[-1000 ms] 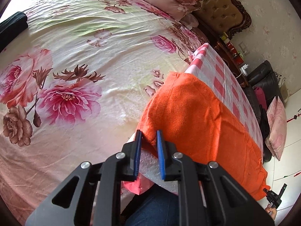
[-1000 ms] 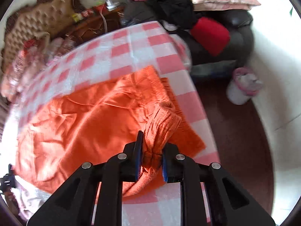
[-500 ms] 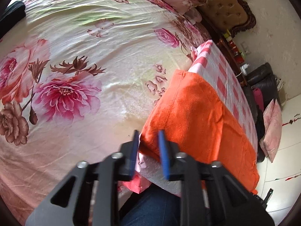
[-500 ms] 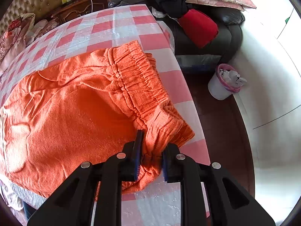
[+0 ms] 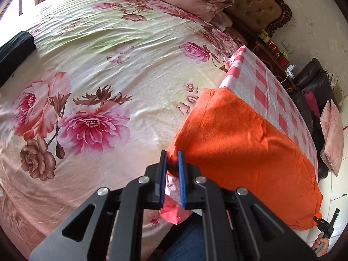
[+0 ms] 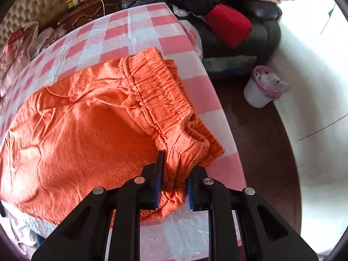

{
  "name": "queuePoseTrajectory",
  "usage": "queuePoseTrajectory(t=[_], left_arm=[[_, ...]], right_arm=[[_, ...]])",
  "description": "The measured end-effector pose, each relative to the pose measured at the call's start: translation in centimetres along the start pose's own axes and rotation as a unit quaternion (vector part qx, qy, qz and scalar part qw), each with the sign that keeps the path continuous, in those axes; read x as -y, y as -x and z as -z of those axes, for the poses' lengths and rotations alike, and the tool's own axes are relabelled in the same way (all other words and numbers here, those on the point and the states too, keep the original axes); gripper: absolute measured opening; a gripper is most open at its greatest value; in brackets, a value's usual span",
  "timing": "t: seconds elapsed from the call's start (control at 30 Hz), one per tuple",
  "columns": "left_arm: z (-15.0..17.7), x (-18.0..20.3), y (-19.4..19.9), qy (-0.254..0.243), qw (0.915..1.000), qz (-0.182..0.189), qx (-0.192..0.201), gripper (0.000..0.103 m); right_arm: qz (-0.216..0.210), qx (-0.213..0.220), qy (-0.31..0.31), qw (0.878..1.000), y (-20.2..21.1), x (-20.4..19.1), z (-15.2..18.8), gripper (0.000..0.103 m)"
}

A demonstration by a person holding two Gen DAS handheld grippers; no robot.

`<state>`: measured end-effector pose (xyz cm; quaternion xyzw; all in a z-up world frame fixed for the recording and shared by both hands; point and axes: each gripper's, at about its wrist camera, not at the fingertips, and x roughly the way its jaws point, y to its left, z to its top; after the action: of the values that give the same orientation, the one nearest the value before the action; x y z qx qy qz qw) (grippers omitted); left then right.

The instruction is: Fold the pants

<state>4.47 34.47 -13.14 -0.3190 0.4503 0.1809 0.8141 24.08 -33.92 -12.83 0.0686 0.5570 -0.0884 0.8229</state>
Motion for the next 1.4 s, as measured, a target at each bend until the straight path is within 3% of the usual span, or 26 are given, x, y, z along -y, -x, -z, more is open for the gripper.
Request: queuePoseTrajectory(t=[0.1, 0.17, 0.2, 0.27, 0.33, 0.4, 0.43, 0.5, 0.53, 0.57, 0.6, 0.63, 0.73, 0.83, 0.87, 0.9, 0.93, 0.97, 1.0, 1.07, 1.1, 1.17, 1.2, 1.27, 1.3, 1.4], left_arm=[[0.1, -0.3, -0.9, 0.001, 0.9998, -0.013, -0.014, 0.017], [0.1, 0.3, -0.1, -0.006, 0.9996, -0.028, 0.001, 0.021], [0.0, 1.1, 0.7, -0.016, 0.9993, -0.028, 0.019, 0.029], [-0.2, 4.6, 2.1, -0.064, 0.9963, -0.01, 0.057, 0.038], [0.3, 10.8, 2.1, -0.142, 0.9864, 0.041, 0.072, 0.048], [1.9, 18.5, 0.7, -0.235, 0.9648, 0.102, 0.057, 0.052], [3.3, 22.8, -0.3, -0.287, 0.9482, 0.123, 0.056, 0.052], [6.0, 29.6, -2.3, -0.361, 0.92, 0.143, 0.052, 0.052], [7.5, 32.7, -3.5, -0.386, 0.9097, 0.147, 0.043, 0.051], [8.9, 35.4, -4.2, -0.403, 0.8993, 0.166, 0.032, 0.051], [10.5, 37.7, -4.7, -0.423, 0.886, 0.189, 0.021, 0.051], [12.3, 39.6, -5.1, -0.444, 0.8737, 0.198, 0.013, 0.051], [18.1, 44.3, -6.1, -0.519, 0.8318, 0.197, 0.016, 0.052], [22.1, 45.7, -6.3, -0.535, 0.8158, 0.22, 0.014, 0.055], [23.5, 45.9, -6.4, -0.537, 0.8132, 0.223, 0.015, 0.058], [24.7, 46.1, -6.4, -0.537, 0.8111, 0.231, 0.016, 0.058], [25.9, 46.0, -6.4, -0.537, 0.8081, 0.242, 0.01, 0.058], [27.2, 46.3, -6.5, -0.542, 0.8052, 0.241, 0.007, 0.058], [28.3, 46.6, -6.4, -0.549, 0.8019, 0.235, 0.012, 0.058], [29.4, 47.0, -6.6, -0.556, 0.7998, 0.226, 0.008, 0.058], [29.6, 47.0, -6.8, -0.549, 0.8051, 0.224, -0.001, 0.058], [29.3, 46.5, -7.7, -0.527, 0.825, 0.203, -0.024, 0.054], [29.2, 46.2, -7.8, -0.518, 0.8311, 0.202, -0.027, 0.054], [29.2, 45.6, -7.6, -0.52, 0.8315, 0.195, -0.024, 0.054], [29.3, 45.5, -7.6, -0.52, 0.8317, 0.193, -0.024, 0.054], [29.4, 45.0, -7.3, -0.517, 0.8345, 0.189, -0.021, 0.054]], right_arm=[[0.0, 0.001, 0.003, 1.0, -0.1, 0.2, 0.5, 0.017], [0.016, 0.005, 0.022, 1.0, -0.4, -0.3, 0.7, 0.017], [0.023, 0.006, 0.029, 0.999, -0.4, -0.6, 0.7, 0.017], [0.04, 0.007, 0.045, 0.998, -0.3, -1.2, 0.8, 0.017], [0.044, 0.009, 0.047, 0.998, -0.4, -1.3, 0.8, 0.018], [0.04, 0.01, 0.038, 0.998, -0.4, -1.1, 0.9, 0.019], [0.036, 0.013, 0.03, 0.999, -0.3, -0.8, 1.0, 0.019], [0.04, 0.022, 0.03, 0.999, -0.2, -0.7, 1.3, 0.017], [0.064, 0.035, 0.047, 0.996, -0.1, -1.1, 1.7, 0.019], [0.092, 0.047, 0.068, 0.992, 0.0, -1.7, 2.1, 0.032], [0.141, 0.067, 0.102, 0.982, 0.0, -2.7, 2.7, 0.042], [0.173, 0.085, 0.133, 0.972, -0.1, -3.6, 3.4, 0.043], [0.196, 0.102, 0.163, 0.962, 0.1, -4.1, 4.0, 0.044], [0.203, 0.126, 0.139, 0.961, 3.4, -2.9, 3.4, 0.058], [0.203, 0.15, 0.125, 0.96, 5.5, -2.5, 3.1, 0.069], [0.191, 0.167, 0.115, 0.961, 6.9, -2.1, 2.6, 0.072], [0.161, 0.178, 0.105, 0.965, 8.1, -1.9, 2.0, 0.072], [0.103, 0.174, 0.101, 0.974, 8.8, -2.0, 0.8, 0.072], [0.044, 0.167, 0.112, 0.979, 8.7, -2.8, -0.4, 0.068], [-0.001, 0.159, 0.159, 0.974, 6.8, -5.7, -2.1, 0.056], [-0.01, 0.15, 0.183, 0.972, 5.4, -7.2, -2.8, 0.046], [-0.033, 0.112, 0.221, 0.968, 1.7, -10.3, -3.8, 0.032], [-0.045, 0.093, 0.236, 0.966, -0.2, -11.6, -4.1, 0.025], [-0.019, 0.085, 0.258, 0.962, -2.6, -13.3, -4.2, 0.023], [-0.013, 0.104, 0.256, 0.961, -2.8, -13.6, -4.2, 0.023], [0.008, 0.113, 0.229, 0.967, -3.4, -13.6, -5.0, 0.024]])
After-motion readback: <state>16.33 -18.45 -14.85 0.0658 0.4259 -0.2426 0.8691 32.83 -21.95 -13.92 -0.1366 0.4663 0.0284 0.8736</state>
